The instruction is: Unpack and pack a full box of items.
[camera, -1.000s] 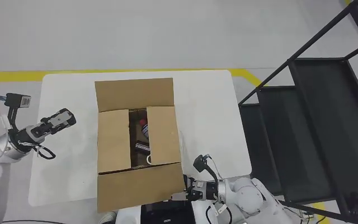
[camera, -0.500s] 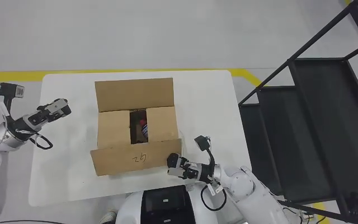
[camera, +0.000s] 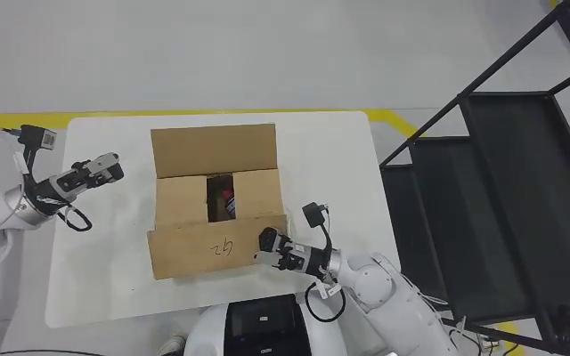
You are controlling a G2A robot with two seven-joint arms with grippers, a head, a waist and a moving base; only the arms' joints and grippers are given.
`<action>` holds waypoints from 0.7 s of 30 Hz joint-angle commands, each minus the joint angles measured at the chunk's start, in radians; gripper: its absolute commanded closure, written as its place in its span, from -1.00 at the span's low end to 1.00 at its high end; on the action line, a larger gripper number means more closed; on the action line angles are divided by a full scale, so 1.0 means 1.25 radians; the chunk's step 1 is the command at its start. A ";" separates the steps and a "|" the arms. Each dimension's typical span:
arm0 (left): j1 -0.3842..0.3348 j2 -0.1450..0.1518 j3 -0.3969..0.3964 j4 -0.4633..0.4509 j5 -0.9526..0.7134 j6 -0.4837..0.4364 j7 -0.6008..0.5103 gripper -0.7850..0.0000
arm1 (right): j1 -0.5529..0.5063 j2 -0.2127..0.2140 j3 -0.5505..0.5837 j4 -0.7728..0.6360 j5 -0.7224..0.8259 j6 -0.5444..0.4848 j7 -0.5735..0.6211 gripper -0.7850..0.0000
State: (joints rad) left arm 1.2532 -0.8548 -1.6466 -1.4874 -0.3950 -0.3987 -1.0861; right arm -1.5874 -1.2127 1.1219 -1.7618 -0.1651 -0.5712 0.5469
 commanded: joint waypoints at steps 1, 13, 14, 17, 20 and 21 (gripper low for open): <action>0.002 0.000 -0.001 -0.005 0.012 0.002 0.017 -1.00 | 0.007 0.000 -0.003 0.001 -0.003 0.006 -0.002 -1.00; -0.148 -0.041 0.172 0.234 -0.025 -0.007 0.139 -1.00 | 0.028 0.002 -0.023 0.006 -0.012 0.015 -0.013 -1.00; -0.168 -0.047 0.190 0.265 -0.034 -0.023 0.143 -1.00 | 0.028 0.002 -0.024 0.006 -0.012 0.014 -0.014 -1.00; -0.228 -0.065 0.241 0.350 -0.052 -0.067 0.144 -1.00 | 0.028 0.003 -0.025 0.008 -0.012 0.011 -0.018 -1.00; -0.283 -0.083 0.287 0.421 -0.075 -0.111 0.129 -1.00 | 0.031 0.004 -0.030 0.009 -0.015 0.012 -0.020 -1.00; -0.299 -0.089 0.298 0.442 -0.082 -0.133 0.128 -1.00 | 0.033 0.004 -0.032 0.009 -0.016 0.013 -0.020 -1.00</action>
State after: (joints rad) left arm 0.8983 -0.9601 -1.2883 -0.9616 -0.4841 -0.5405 -0.9239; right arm -1.5481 -1.2075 1.0835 -1.7509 -0.1839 -0.5565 0.5224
